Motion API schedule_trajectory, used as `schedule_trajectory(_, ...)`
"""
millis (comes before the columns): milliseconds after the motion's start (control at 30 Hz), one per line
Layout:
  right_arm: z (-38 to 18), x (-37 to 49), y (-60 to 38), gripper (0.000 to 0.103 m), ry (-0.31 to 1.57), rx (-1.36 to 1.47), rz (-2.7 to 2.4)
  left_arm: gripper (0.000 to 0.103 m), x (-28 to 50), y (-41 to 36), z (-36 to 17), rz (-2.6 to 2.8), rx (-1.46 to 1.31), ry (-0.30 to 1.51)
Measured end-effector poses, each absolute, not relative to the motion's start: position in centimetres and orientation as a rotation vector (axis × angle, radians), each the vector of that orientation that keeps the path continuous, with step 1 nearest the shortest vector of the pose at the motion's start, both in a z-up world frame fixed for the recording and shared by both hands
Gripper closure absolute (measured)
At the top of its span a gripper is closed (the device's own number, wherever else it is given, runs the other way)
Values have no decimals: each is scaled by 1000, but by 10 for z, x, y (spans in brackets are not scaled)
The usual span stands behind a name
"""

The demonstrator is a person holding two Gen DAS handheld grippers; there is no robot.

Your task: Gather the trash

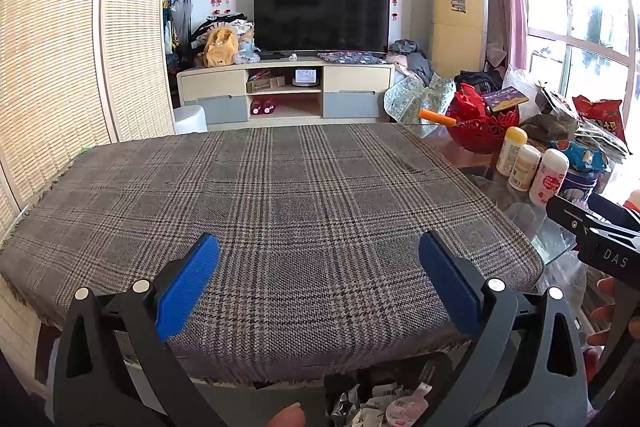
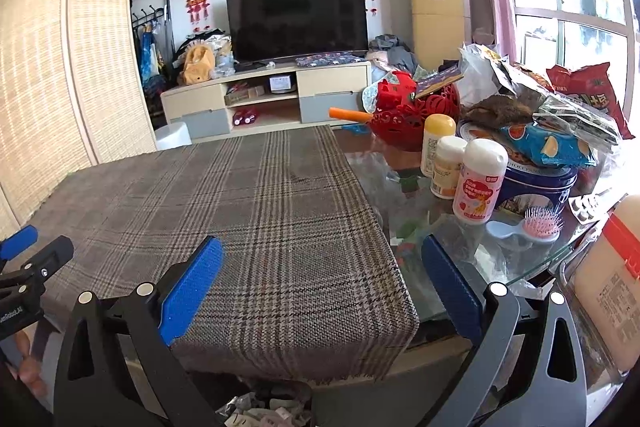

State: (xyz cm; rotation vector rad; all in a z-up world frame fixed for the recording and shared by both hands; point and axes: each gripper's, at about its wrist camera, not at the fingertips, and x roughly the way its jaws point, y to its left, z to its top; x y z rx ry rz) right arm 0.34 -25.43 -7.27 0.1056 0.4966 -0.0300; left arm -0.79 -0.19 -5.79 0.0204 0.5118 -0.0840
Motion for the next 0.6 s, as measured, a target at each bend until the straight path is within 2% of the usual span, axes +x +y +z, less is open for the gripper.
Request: schedule_trajectory(600,-75,3,-250,3,510,132,-27,8,-8,9,-52,-70,-15,509)
